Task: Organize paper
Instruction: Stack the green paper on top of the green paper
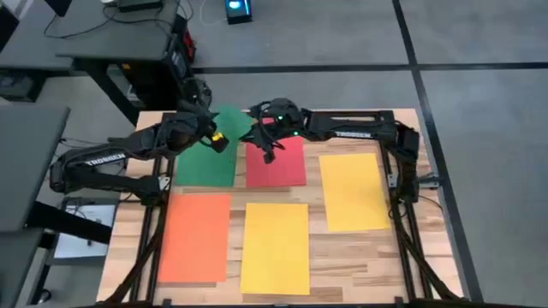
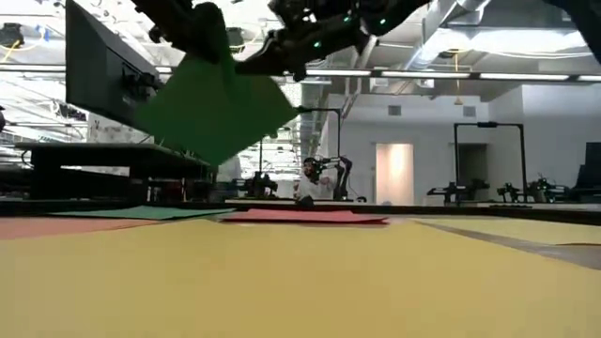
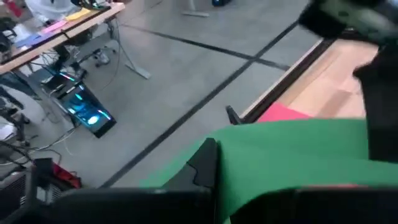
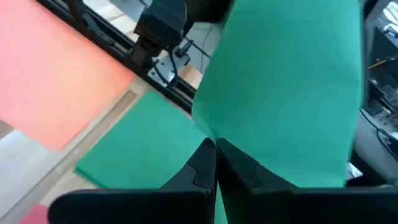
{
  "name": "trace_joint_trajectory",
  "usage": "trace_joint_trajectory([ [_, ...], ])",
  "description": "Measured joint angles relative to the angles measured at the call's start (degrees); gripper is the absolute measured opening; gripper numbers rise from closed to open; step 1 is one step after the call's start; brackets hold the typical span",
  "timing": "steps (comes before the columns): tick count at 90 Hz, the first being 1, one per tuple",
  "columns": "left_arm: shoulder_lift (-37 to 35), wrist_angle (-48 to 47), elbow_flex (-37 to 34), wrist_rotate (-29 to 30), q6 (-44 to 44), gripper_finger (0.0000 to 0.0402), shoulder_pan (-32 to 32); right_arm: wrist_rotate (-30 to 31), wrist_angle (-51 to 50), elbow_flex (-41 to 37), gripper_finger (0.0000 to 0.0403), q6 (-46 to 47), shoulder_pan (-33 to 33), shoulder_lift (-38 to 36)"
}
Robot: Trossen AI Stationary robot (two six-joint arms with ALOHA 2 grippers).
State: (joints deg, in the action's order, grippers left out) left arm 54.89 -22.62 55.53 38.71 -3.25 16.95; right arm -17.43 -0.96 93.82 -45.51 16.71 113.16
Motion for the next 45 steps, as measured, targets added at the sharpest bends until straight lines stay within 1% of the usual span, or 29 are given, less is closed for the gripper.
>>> trace_joint_trajectory([
  [14, -2.98, 0.64, 0.06, 1.64, -0.29, 0.0, 0.07, -0.85, -1.4, 2.59, 0.0, -0.01, -0.03, 5.1],
  [23, -4.55, -0.96, 0.09, 1.66, -0.45, 0.0, 0.11, -0.92, -1.58, 4.03, 0.0, 0.01, -0.21, 7.91],
  [32, -5.41, -4.86, 0.09, 1.37, -0.09, 0.0, 0.05, -0.92, -1.04, 4.66, 0.0, 0.0, 0.04, 9.01],
  [45, -5.74, -10.63, 0.09, 1.24, 1.86, 0.0, 0.07, -0.84, -2.82, 4.63, 0.0, 0.48, 0.4, 9.16],
])
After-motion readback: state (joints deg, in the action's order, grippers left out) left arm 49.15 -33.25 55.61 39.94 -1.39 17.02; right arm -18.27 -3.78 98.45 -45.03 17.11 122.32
